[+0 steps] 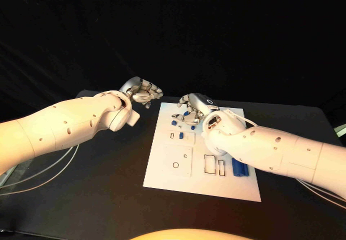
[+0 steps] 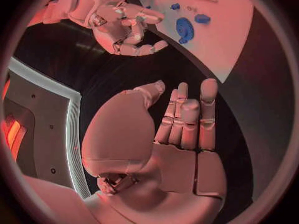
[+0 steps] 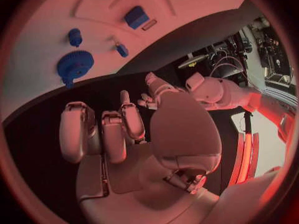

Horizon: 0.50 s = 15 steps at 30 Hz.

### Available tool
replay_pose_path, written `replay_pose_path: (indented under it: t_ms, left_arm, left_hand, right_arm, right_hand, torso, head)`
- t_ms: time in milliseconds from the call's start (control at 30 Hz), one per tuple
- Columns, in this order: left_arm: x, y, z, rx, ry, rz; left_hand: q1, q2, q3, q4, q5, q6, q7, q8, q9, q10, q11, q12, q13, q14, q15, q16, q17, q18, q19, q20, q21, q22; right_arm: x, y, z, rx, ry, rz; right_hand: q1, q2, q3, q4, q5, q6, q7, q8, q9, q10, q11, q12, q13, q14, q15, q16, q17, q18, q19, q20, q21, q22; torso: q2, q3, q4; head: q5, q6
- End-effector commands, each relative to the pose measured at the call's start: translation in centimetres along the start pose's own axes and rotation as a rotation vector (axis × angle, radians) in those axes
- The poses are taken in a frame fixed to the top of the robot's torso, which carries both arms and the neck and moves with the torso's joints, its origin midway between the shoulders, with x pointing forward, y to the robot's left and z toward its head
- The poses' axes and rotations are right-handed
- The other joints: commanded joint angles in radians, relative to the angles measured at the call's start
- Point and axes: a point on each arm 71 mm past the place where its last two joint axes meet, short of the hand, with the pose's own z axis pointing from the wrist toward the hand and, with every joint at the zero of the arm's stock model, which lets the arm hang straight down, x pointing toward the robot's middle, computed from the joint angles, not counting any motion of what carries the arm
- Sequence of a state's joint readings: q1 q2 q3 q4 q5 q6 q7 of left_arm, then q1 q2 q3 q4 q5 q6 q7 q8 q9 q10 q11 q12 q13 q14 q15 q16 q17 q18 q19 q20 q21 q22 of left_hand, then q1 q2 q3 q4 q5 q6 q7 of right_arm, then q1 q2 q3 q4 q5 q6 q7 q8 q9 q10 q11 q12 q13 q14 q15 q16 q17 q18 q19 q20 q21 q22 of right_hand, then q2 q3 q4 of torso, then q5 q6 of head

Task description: Assemble the parts on the task board

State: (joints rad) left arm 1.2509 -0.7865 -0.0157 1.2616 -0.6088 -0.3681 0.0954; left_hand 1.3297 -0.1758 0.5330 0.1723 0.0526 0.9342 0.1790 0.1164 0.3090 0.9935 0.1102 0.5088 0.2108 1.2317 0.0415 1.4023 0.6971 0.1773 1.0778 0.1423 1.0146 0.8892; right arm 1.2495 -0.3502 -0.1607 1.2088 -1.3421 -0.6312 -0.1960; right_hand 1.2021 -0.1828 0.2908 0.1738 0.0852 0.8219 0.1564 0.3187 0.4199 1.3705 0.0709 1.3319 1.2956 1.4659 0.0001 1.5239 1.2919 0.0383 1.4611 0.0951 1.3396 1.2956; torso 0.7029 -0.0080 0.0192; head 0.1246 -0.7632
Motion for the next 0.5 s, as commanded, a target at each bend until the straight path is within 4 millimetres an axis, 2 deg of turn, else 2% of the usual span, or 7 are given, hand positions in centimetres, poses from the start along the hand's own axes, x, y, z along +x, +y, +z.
replay_pose_path:
  t_ms: [33, 200, 233, 300, 333, 433, 500]
  left_arm:
    - [0.1, 0.1, -0.1, -0.033, 0.034, -0.001]
    - [0.4, 0.7, -0.4, -0.110, 0.096, 0.024]
    - [0.4, 0.8, -0.5, -0.130, 0.113, 0.032]
    - [0.6, 1.1, -0.6, -0.173, 0.152, 0.055]
    - [0.6, 1.2, -0.7, -0.191, 0.168, 0.066]
    - [0.9, 1.5, -1.0, -0.272, 0.249, 0.118]
    - [1.0, 1.5, -1.2, -0.314, 0.289, 0.150]
  left_hand:
    - [-0.072, 0.004, -0.045, 0.042, 0.011, -0.018, 0.011, 0.034, 0.024, 0.037, 0.001, 0.074, 0.057, 0.028, 0.000, 0.035, 0.054, -0.026, 0.038, -0.002, 0.031, 0.034]
    - [-0.153, 0.032, -0.105, 0.116, 0.013, -0.064, -0.013, 0.225, 0.128, 0.024, -0.022, 0.319, 0.233, 0.095, -0.019, 0.062, 0.200, -0.035, 0.088, -0.018, 0.073, 0.081]
    - [-0.180, 0.042, -0.117, 0.115, 0.015, -0.099, -0.022, 0.308, 0.180, -0.002, -0.029, 0.384, 0.284, 0.105, -0.030, 0.060, 0.217, -0.040, 0.097, -0.026, 0.079, 0.088]
    - [-0.229, 0.054, -0.133, 0.118, 0.015, -0.104, -0.037, 0.384, 0.225, 0.011, -0.042, 0.440, 0.321, 0.128, -0.037, 0.065, 0.263, -0.042, 0.118, -0.033, 0.099, 0.111]
    - [-0.267, 0.060, -0.150, 0.118, 0.016, -0.107, -0.050, 0.452, 0.270, 0.016, -0.054, 0.479, 0.348, 0.142, -0.048, 0.065, 0.288, -0.046, 0.132, -0.042, 0.111, 0.125]
    - [-0.331, 0.073, -0.193, 0.122, 0.016, -0.108, -0.076, 0.547, 0.343, 0.080, -0.077, 0.572, 0.463, 0.179, -0.069, 0.074, 0.366, -0.054, 0.168, -0.059, 0.143, 0.163]
    - [-0.350, 0.083, -0.216, 0.122, 0.014, -0.106, -0.086, 0.580, 0.373, 0.115, -0.087, 0.610, 0.518, 0.197, -0.077, 0.079, 0.405, -0.059, 0.185, -0.067, 0.159, 0.182]
  right_arm:
    - [-1.7, -0.3, -0.5, -0.014, -0.018, 0.094]
    - [-4.9, -2.3, -1.5, 0.036, -0.005, 0.292]
    - [-5.6, -2.8, -1.8, 0.051, 0.002, 0.335]
    - [-7.1, -3.9, -2.6, 0.087, 0.010, 0.420]
    - [-7.6, -4.4, -2.9, 0.100, 0.009, 0.450]
    - [-10.0, -6.3, -4.4, 0.152, -0.004, 0.549]
    - [-11.1, -7.4, -5.3, 0.180, -0.017, 0.589]
  right_hand:
    - [0.028, -0.002, -0.040, 0.015, 0.025, -0.008, 0.002, -0.009, -0.005, -0.012, 0.004, -0.005, 0.052, 0.082, -0.001, -0.011, 0.186, 0.013, 0.025, 0.006, -0.026, 0.175]
    - [0.043, 0.020, -0.023, 0.026, 0.045, 0.008, -0.002, 0.001, -0.001, -0.028, 0.001, -0.021, 0.037, 0.077, -0.004, -0.023, 0.169, 0.020, 0.013, 0.004, -0.062, 0.162]
    - [0.044, 0.022, -0.021, 0.027, 0.046, 0.009, -0.002, 0.002, 0.000, -0.035, 0.000, -0.028, 0.030, 0.076, -0.004, -0.025, 0.165, 0.021, 0.010, 0.004, -0.070, 0.160]
    - [0.046, 0.024, -0.017, 0.028, 0.048, 0.011, -0.003, 0.006, 0.001, -0.039, 0.000, -0.032, 0.026, 0.076, -0.005, -0.026, 0.165, 0.021, 0.010, 0.003, -0.071, 0.159]
    - [0.046, 0.026, -0.015, 0.029, 0.049, 0.011, -0.003, 0.007, 0.002, -0.041, -0.001, -0.034, 0.025, 0.075, -0.005, -0.027, 0.164, 0.022, 0.008, 0.003, -0.075, 0.158]
    - [0.044, 0.027, -0.010, 0.033, 0.060, 0.012, -0.004, 0.015, 0.005, -0.050, -0.001, -0.044, 0.015, 0.072, -0.006, -0.035, 0.153, 0.026, 0.001, 0.002, -0.098, 0.149]
    - [0.038, 0.017, -0.012, 0.040, 0.124, 0.009, -0.006, 0.029, 0.013, -0.054, -0.004, -0.047, 0.010, 0.069, -0.008, -0.043, 0.143, 0.029, -0.004, 0.000, -0.115, 0.143]
  torso:
    - [-0.009, 0.0018, -0.0089]
    - [-0.018, 0.0055, -0.0177]
    - [-0.020, 0.0060, -0.0190]
    - [-0.024, 0.0084, -0.0227]
    - [-0.027, 0.0091, -0.0248]
    - [-0.033, 0.0133, -0.0297]
    - [-0.035, 0.0150, -0.0312]
  head:
    - [0.003, 0.003]
    - [0.011, 0.006]
    - [0.011, 0.005]
    - [0.014, 0.005]
    - [0.016, 0.003]
    - [0.017, 0.001]
    - [0.019, 0.000]
